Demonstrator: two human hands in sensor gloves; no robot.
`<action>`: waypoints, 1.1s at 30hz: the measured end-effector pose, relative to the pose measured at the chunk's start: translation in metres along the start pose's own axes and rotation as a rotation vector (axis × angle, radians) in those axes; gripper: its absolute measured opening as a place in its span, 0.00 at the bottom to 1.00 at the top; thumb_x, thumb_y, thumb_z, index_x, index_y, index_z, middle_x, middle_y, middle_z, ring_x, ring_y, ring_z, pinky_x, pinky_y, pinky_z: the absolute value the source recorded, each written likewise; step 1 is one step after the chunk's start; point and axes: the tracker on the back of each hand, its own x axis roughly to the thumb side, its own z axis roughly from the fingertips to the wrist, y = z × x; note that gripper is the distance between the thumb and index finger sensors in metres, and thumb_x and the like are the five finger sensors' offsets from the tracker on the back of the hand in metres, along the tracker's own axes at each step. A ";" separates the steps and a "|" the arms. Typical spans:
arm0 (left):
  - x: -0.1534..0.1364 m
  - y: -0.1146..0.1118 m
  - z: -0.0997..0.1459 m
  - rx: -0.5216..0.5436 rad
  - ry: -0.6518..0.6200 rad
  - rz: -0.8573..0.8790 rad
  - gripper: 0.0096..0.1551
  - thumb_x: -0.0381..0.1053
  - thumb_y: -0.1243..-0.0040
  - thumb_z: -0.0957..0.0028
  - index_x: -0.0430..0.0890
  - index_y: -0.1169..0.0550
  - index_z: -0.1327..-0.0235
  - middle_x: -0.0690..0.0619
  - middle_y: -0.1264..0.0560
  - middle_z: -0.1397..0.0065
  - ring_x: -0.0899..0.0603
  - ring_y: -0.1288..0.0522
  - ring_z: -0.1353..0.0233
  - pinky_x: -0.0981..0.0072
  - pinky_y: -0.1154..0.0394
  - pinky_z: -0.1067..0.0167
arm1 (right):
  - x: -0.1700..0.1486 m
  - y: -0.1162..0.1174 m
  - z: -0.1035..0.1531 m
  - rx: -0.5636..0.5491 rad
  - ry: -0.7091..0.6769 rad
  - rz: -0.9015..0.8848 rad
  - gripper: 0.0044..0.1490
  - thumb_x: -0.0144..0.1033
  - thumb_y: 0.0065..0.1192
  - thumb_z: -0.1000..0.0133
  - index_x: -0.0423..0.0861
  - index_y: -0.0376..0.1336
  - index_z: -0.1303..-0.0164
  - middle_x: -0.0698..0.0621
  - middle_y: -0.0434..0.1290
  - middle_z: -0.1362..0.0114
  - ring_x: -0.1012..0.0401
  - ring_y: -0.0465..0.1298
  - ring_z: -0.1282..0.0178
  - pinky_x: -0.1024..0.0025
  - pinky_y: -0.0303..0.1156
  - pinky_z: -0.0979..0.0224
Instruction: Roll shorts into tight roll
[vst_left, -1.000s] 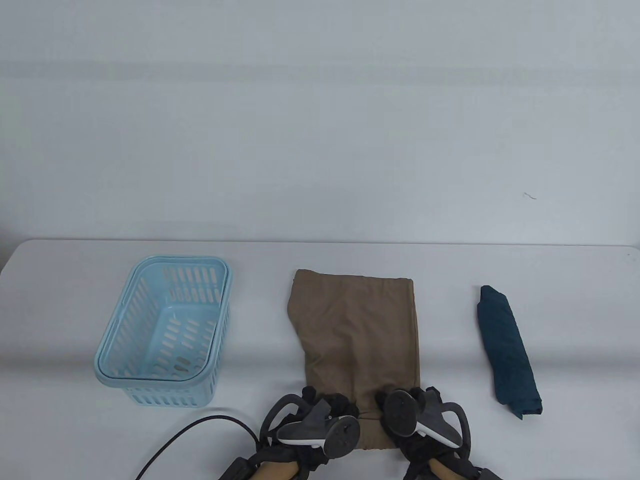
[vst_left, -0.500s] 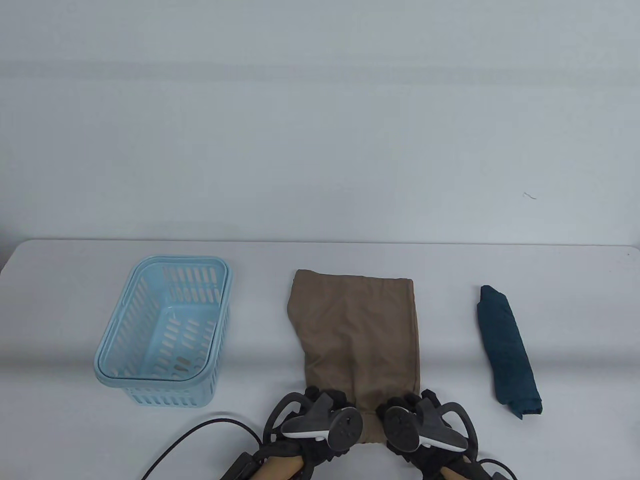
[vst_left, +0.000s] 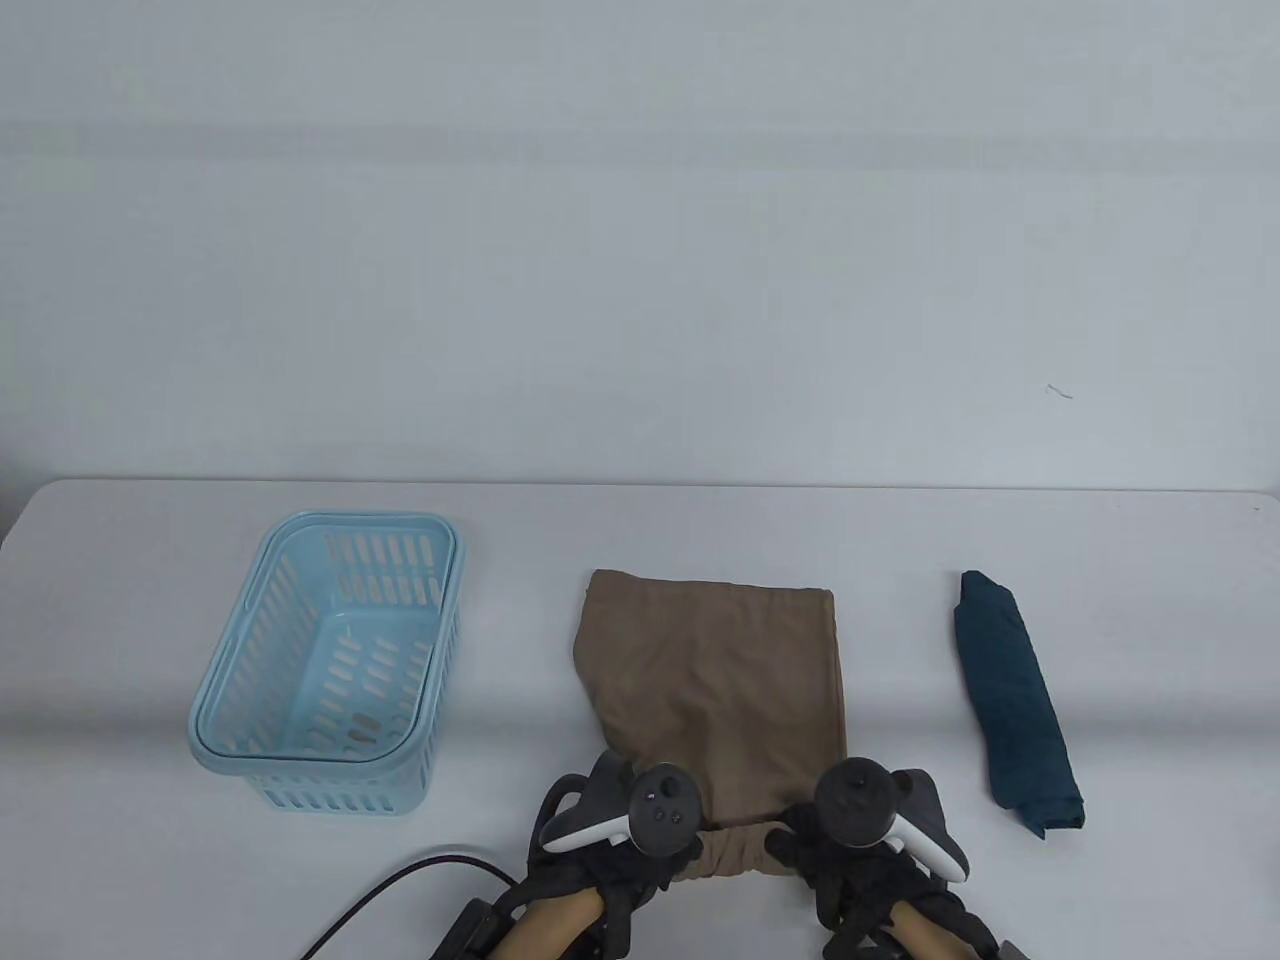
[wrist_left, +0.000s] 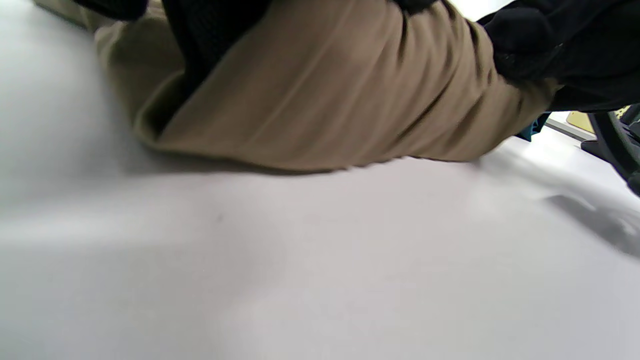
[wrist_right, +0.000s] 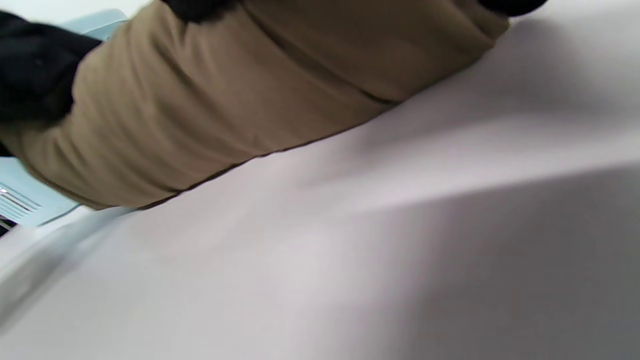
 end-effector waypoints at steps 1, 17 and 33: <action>0.000 -0.003 -0.001 0.011 0.004 -0.031 0.33 0.50 0.60 0.47 0.40 0.27 0.32 0.49 0.15 0.47 0.42 0.13 0.51 0.29 0.36 0.33 | 0.001 0.001 0.000 -0.004 0.005 0.009 0.34 0.50 0.40 0.45 0.42 0.65 0.40 0.42 0.72 0.39 0.46 0.68 0.42 0.33 0.49 0.26; 0.013 0.001 0.022 0.059 -0.145 -0.297 0.36 0.53 0.44 0.48 0.43 0.33 0.26 0.38 0.36 0.20 0.32 0.31 0.25 0.23 0.47 0.31 | 0.009 -0.004 0.005 -0.219 0.060 0.138 0.34 0.47 0.48 0.44 0.43 0.64 0.32 0.41 0.70 0.31 0.45 0.67 0.34 0.30 0.48 0.26; 0.013 -0.020 0.009 -0.033 -0.070 -0.368 0.46 0.55 0.43 0.50 0.37 0.42 0.22 0.34 0.41 0.20 0.30 0.36 0.23 0.24 0.48 0.31 | 0.020 0.011 0.011 -0.022 -0.079 0.528 0.48 0.49 0.60 0.49 0.44 0.47 0.22 0.42 0.51 0.18 0.44 0.52 0.21 0.30 0.39 0.24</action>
